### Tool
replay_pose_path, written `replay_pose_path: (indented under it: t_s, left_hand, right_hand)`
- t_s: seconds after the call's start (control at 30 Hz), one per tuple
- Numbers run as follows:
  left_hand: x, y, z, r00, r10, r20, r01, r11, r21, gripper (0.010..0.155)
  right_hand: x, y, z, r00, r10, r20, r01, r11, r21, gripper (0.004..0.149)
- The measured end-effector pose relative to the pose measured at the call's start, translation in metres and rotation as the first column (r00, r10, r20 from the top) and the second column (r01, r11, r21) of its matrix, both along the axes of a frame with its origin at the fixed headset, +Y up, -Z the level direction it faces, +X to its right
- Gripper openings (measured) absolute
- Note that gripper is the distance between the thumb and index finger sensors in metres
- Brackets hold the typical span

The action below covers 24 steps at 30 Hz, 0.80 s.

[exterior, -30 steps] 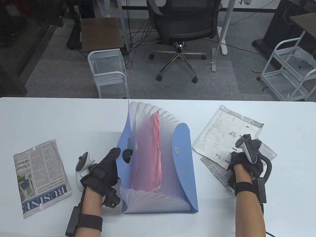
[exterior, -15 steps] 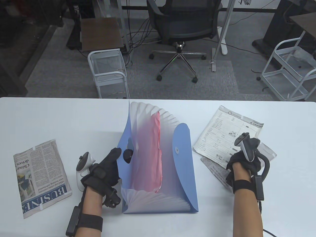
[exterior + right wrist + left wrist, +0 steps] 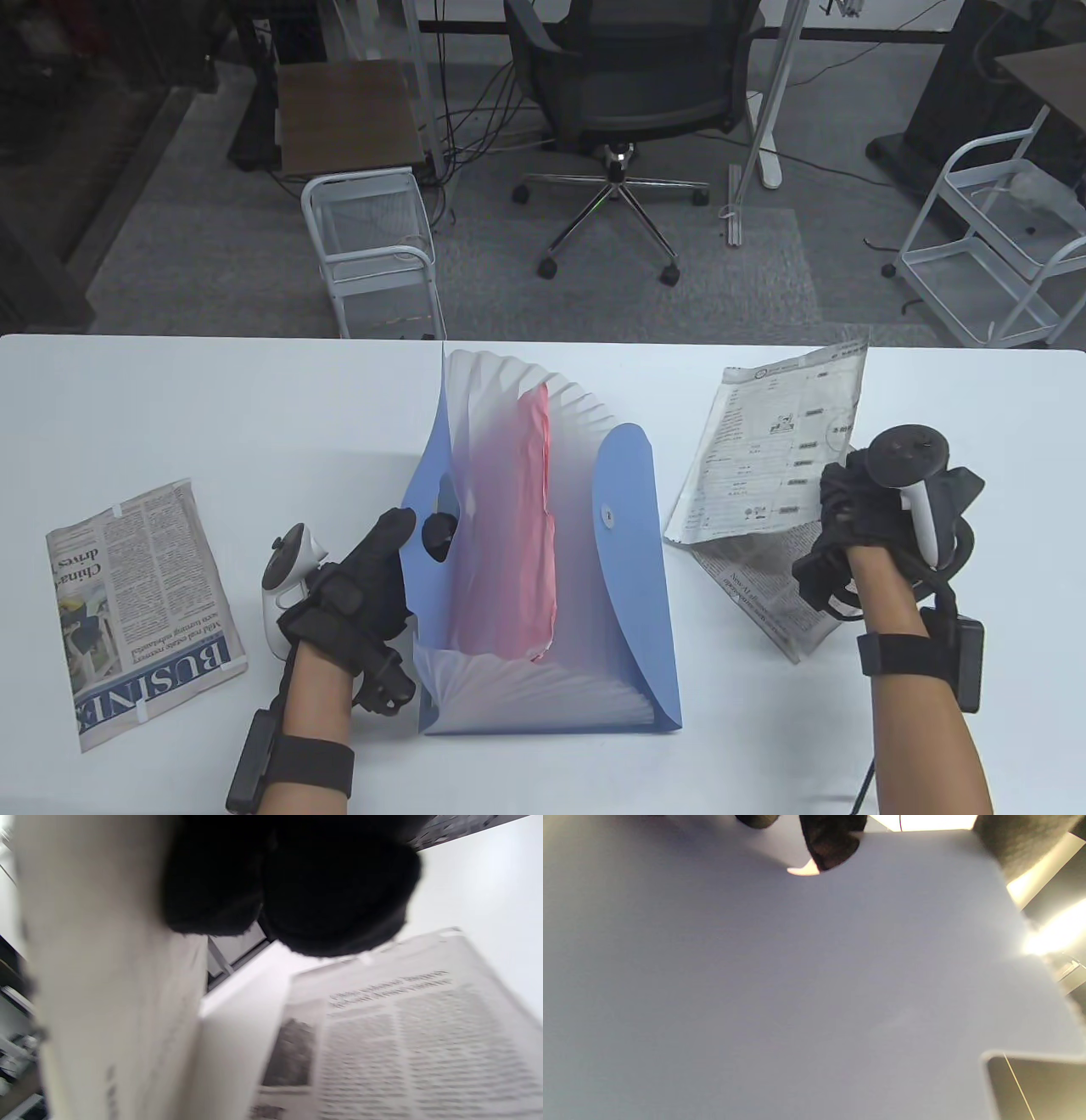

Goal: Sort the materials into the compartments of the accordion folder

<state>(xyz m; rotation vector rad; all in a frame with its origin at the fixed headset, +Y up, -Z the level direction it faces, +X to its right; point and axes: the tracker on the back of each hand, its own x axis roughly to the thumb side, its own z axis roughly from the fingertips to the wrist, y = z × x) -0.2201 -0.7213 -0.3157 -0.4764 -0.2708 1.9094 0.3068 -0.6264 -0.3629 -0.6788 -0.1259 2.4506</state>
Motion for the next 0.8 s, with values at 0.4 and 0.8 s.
replay_pose_path:
  t_s: [0.4,0.8]
  left_hand:
    - [0.000,-0.001,0.001,1.000,0.008,-0.006,-0.008,1.000,0.002,0.074]
    - [-0.002,-0.001,0.002,1.000,0.025,-0.012,-0.025,1.000,0.001,0.074]
  right_hand:
    - [-0.038,0.089,0.051,0.971,-0.033,-0.238,0.112,0.939,0.325,0.046]
    - [-0.089,0.147,0.112,0.896,0.063,-0.440,0.191,0.840,0.508,0.047]
